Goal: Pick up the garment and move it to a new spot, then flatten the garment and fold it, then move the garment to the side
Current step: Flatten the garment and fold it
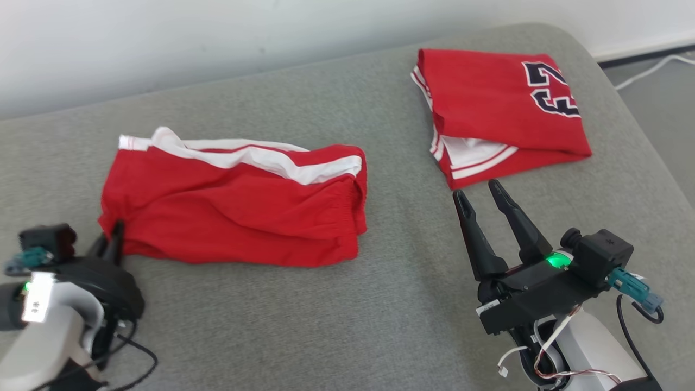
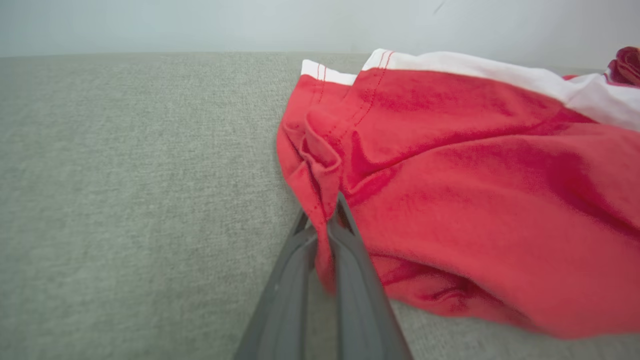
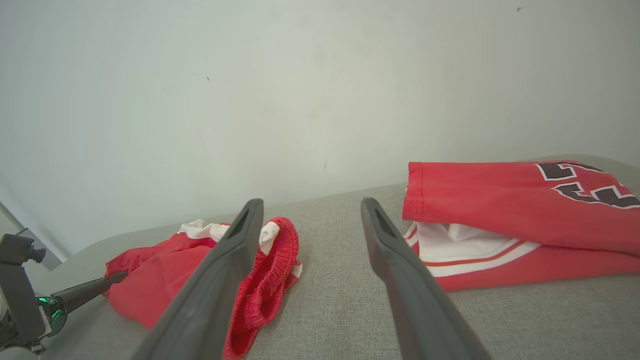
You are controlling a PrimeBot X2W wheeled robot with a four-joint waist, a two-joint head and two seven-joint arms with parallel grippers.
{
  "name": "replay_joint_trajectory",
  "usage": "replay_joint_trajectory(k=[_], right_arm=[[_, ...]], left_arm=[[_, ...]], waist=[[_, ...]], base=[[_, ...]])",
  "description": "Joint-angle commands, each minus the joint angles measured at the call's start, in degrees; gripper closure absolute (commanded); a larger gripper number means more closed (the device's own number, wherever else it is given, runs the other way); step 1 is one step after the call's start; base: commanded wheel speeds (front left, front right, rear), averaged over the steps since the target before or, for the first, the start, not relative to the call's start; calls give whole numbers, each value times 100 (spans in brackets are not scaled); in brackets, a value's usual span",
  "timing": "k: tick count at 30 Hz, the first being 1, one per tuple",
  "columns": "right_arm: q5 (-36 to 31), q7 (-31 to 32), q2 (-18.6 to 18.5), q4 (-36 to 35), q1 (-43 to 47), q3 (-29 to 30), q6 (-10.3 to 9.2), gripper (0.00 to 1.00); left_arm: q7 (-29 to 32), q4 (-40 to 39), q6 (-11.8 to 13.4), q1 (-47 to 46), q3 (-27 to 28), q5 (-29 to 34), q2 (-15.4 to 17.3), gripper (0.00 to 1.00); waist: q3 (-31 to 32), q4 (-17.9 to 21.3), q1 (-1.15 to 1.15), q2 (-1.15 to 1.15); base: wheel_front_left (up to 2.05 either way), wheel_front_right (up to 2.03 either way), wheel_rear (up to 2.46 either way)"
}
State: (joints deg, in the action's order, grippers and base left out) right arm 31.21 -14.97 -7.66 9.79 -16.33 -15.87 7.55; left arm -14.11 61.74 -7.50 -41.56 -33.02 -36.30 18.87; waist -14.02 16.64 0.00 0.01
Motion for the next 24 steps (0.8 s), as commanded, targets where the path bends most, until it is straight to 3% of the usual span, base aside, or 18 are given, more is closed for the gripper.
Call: replay_joint_trajectory(k=[1,7,17,24], right_arm=[[31,-26,-19,12,37,20,-14,0],[82,-25,1,59,155,63,-14,0],[122,-26,4,200,394,98,-14,0],[145,-26,-28,276,485,92,-13,0]], left_arm=[[-38,19,48,88,-8,58,-9,100],[-110,-169,328,327,-37,239,-239,100],[-118,-1381,842,1279,302,575,-427,100],[-119,-1900,911,1889,478,699,-562,100]], waist=[[134,-140,0,-1],[368,-440,0,-1],[796,-905,0,-1],[1019,-1143,0,-1]], base=[[0,0,0],[0,0,0],[0,0,0],[0,0,0]])
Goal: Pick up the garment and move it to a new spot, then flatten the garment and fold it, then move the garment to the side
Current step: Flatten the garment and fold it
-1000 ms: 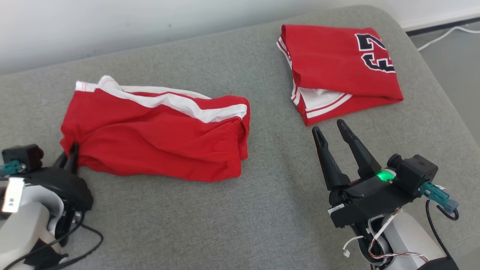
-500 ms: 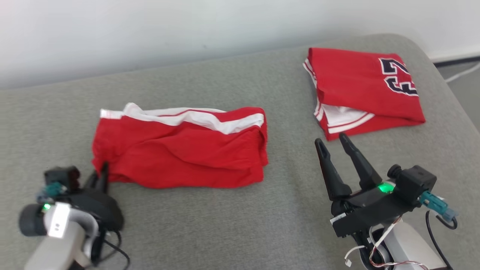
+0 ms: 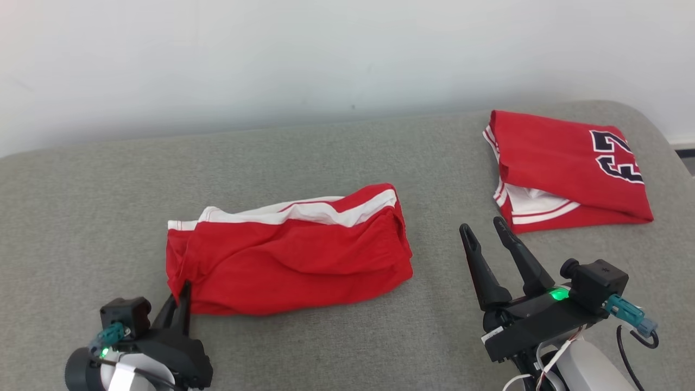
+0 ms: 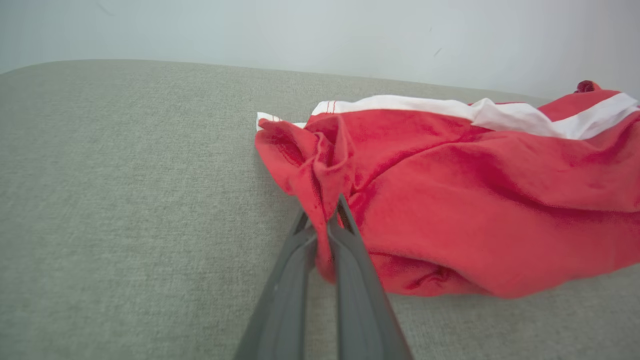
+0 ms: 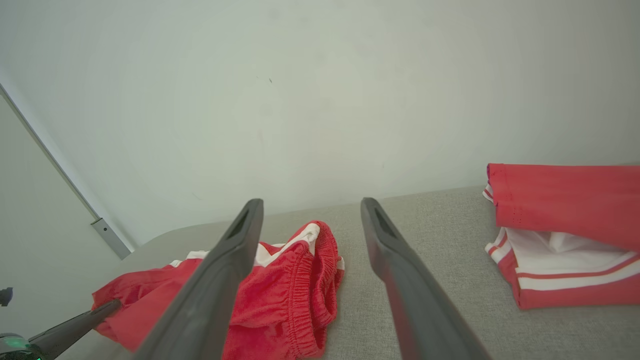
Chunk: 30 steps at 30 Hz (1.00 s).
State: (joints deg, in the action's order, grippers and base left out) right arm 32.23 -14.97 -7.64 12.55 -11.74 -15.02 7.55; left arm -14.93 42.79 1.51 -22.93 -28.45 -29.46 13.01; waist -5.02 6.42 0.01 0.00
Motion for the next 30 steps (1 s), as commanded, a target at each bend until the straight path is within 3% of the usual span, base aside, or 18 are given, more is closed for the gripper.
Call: replay_joint_trajectory(k=[1,9,10,11,17,30], right_arm=[[43,-25,-34,6,34,-1,-14,0],[83,-26,-67,61,-7,-122,-14,0],[84,-25,-72,66,-13,-131,-14,0],[90,-26,-78,76,-20,-143,-14,0],[107,-25,-113,98,-36,-164,-14,0],[-532,-25,-216,162,-31,30,-14,0]], left_arm=[[-37,-55,8,91,50,15,10,100],[-38,-111,-14,328,203,193,-10,98],[-38,-89,3,351,209,230,-22,55],[-38,-82,16,355,221,241,-33,0],[-38,-608,163,477,540,579,-31,0],[-37,-2415,817,1284,1372,1703,92,0]], waist=[[135,-144,-1,0],[137,-164,-1,0],[135,-162,-1,0],[131,-161,-1,0],[111,-173,-1,0],[287,-208,-1,0]], base=[[0,0,0],[0,0,0],[0,0,0],[0,0,0],[0,0,0],[0,0,0]])
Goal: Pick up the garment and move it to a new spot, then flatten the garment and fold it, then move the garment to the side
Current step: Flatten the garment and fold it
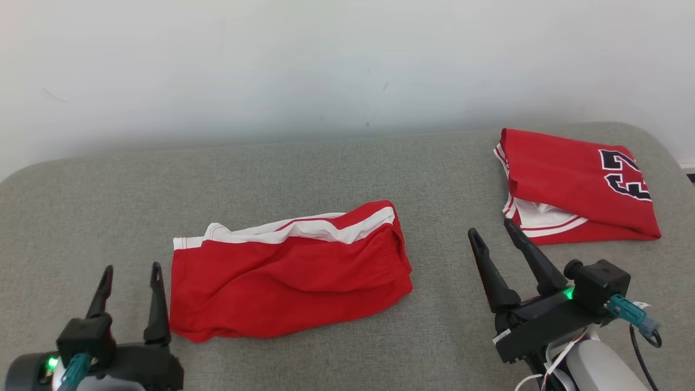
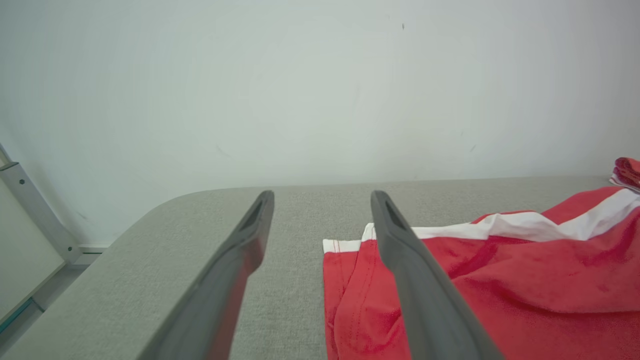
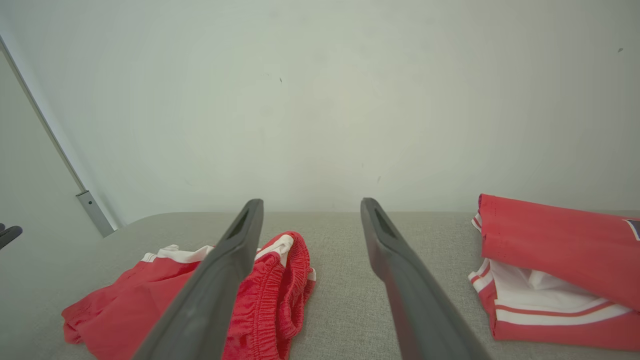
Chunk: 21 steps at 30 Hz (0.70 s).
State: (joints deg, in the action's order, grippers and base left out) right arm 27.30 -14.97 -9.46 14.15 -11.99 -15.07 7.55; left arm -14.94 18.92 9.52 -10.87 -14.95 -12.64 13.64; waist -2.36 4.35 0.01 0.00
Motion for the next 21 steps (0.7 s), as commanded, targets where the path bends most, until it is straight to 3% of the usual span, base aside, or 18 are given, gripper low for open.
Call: replay_joint_trajectory(k=[1,7,13,21], right_arm=[[-87,-25,-36,13,18,75,-14,0],[-338,-26,12,103,210,445,-14,0],[-522,-25,91,255,398,632,-14,0],[-635,-1,153,283,454,799,-14,0]], left_arm=[[-36,-147,60,155,98,72,42,0],[-36,-760,217,672,517,281,92,0],[-36,-1050,301,1155,555,401,146,0],[81,-1273,-202,1420,433,316,613,0]], waist=[[34,1,-1,0],[176,32,-1,0],[267,54,-1,0],[263,19,-1,0]], base=[[0,0,0],[0,0,0],[0,0,0],[0,0,0]])
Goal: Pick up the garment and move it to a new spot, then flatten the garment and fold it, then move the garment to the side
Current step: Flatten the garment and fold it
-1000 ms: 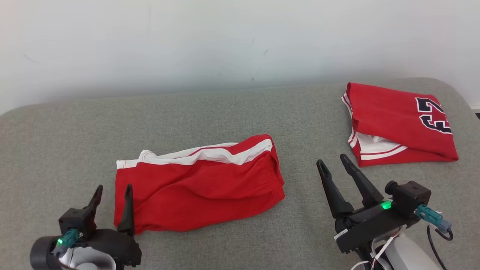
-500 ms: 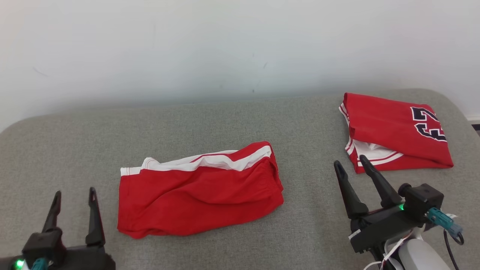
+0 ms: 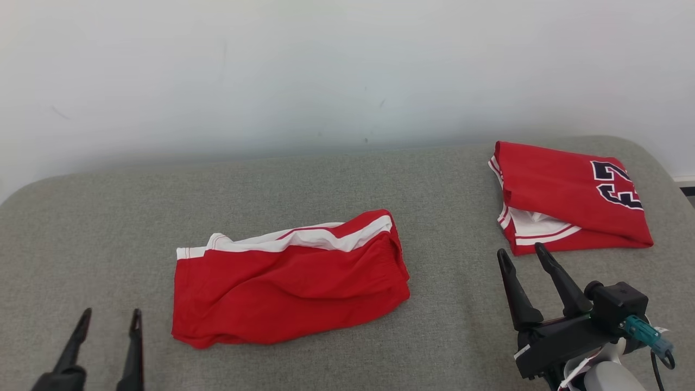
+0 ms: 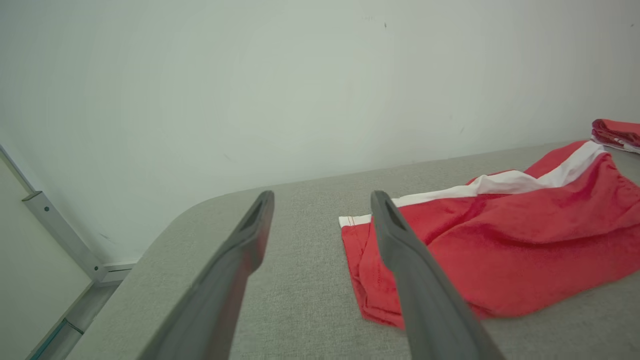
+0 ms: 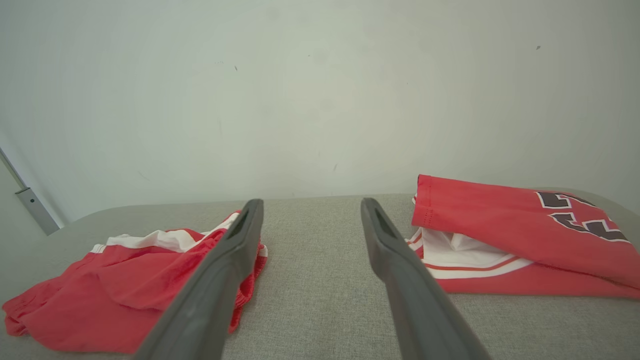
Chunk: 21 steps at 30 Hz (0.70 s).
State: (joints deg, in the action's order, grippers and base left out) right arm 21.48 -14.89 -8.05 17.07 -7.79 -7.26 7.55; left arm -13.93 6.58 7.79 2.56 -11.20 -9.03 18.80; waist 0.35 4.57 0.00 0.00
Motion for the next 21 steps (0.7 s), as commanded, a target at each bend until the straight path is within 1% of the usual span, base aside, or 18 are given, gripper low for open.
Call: replay_joint_trajectory(k=[1,3,7,10,21], right_arm=[[-52,-2,15,-7,33,36,-14,0],[-59,-3,37,-9,35,66,-14,0],[-97,59,84,16,74,118,-14,0],[-71,45,108,11,68,200,-14,0],[-135,20,165,23,45,205,-14,0]], left_arm=[[-29,-86,-82,98,66,-116,91,0],[-41,-128,-40,181,181,-162,171,0],[-83,-242,4,305,385,-324,182,0],[-96,-290,27,338,431,-352,167,0],[-115,-238,74,212,317,-305,92,0]], waist=[[-12,-7,0,0],[-19,-13,0,0],[-23,-23,0,0],[-25,-38,0,0],[-23,-65,0,0]], base=[[0,0,0],[0,0,0],[0,0,0],[0,0,0],[0,0,0]])
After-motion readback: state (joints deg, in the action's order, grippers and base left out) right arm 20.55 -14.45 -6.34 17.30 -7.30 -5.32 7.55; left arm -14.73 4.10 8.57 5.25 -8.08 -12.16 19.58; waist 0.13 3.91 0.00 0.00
